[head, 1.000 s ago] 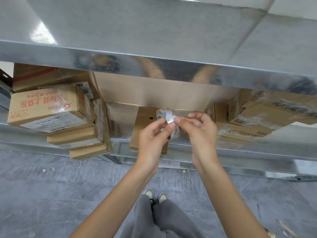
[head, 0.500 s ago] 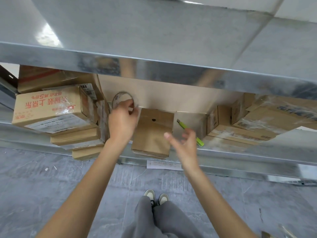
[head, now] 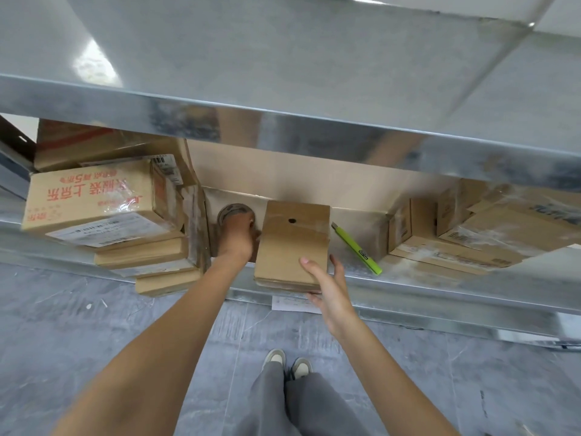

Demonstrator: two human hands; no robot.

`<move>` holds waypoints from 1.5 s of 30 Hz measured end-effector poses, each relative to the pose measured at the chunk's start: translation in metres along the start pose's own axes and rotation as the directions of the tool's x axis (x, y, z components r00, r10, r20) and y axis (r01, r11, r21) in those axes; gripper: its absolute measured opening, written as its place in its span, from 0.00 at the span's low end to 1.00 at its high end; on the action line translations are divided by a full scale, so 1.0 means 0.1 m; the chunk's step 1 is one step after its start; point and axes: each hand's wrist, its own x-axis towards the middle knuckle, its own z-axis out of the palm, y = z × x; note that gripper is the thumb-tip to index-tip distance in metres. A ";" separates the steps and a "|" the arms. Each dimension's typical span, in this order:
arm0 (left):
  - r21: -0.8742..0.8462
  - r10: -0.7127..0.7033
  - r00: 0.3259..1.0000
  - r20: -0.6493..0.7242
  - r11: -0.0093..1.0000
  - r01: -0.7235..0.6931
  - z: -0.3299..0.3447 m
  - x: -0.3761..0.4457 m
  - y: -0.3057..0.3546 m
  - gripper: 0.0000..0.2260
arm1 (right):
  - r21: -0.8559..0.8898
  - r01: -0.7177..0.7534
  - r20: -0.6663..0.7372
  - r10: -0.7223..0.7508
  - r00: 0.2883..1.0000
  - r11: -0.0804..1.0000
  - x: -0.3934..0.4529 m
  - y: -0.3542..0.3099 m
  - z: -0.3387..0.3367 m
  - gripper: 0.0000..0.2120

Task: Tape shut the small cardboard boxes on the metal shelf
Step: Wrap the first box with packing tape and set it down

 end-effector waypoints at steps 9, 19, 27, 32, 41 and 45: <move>-0.595 0.053 0.964 0.262 0.795 0.118 0.24 -0.61 0.25 0.24 | -0.826 0.361 0.054 -0.577 0.815 0.432 0.03 -0.20 -0.28 0.53; -0.612 0.029 0.964 0.265 0.777 0.144 0.28 -0.59 0.26 0.24 | -0.981 0.191 0.142 -0.592 0.793 0.020 0.26 -0.27 0.04 0.41; -0.602 0.037 0.954 0.298 0.783 0.158 0.28 -0.55 0.24 0.24 | -0.963 0.224 0.270 -0.536 0.800 -0.152 0.20 -0.24 0.30 0.35; -0.626 0.046 0.955 0.293 0.764 0.156 0.29 -0.54 0.24 0.24 | -0.947 0.279 0.321 -0.525 0.788 -0.160 0.18 -0.23 0.31 0.30; -0.088 0.301 0.890 0.343 0.953 -0.289 0.03 -0.24 0.18 0.23 | -0.878 0.467 0.458 -0.476 0.751 -0.106 0.05 -0.46 -0.33 0.29; 0.460 0.283 0.943 0.176 0.823 -0.333 -0.09 -0.13 0.34 0.28 | -0.876 0.448 0.481 -0.410 0.775 -0.181 -0.18 -0.19 -0.46 0.30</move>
